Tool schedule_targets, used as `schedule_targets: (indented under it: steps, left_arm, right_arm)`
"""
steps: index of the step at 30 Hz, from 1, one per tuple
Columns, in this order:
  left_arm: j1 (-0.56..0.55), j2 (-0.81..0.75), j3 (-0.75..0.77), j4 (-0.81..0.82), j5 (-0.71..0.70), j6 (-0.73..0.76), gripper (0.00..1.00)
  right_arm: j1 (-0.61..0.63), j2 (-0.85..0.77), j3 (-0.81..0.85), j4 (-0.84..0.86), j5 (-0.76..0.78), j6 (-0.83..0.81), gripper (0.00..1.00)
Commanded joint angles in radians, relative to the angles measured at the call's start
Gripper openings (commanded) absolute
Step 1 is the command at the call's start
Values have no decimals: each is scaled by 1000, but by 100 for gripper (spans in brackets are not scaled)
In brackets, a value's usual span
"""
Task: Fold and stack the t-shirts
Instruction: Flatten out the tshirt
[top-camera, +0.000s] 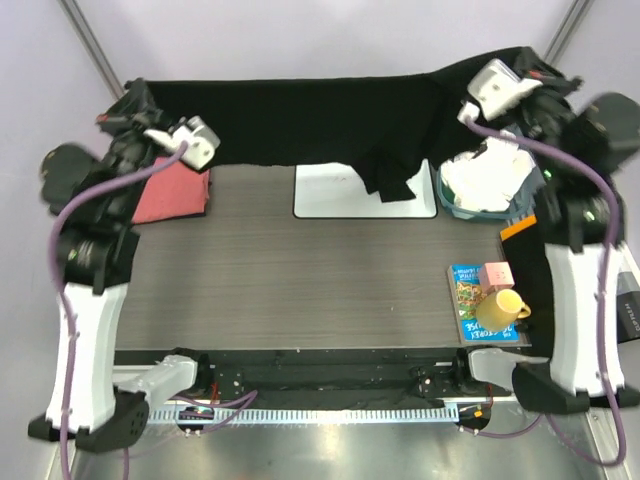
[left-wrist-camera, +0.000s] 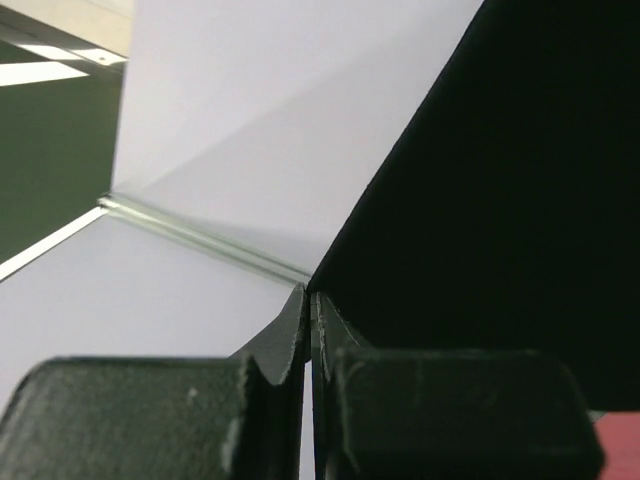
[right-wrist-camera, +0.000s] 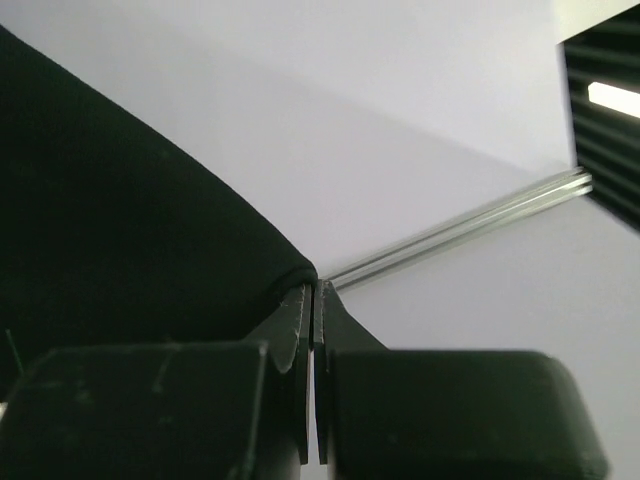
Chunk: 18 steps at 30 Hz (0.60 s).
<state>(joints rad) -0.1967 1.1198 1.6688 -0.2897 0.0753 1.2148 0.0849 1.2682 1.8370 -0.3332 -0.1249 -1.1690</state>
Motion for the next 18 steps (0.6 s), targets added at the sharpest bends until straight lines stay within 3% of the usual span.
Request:
schedule_targets:
  steps: [1,9,15,18]
  left_arm:
    - [14,-63,35,-115,-25,-18,0]
    - [17,43,72,8,-144,103,0]
    - [91,181,86,-43,-114,179,0]
    - [123,260,106,18,-126,209,0]
  right_arm:
    - [-10,-73,140,-76,-73,-66,1]
    - [-16,132,376,3,-10,-126,1]
    - [-37,238,283,3,-61,-115,1]
    - [-40,285,239,29,-59,-112,1]
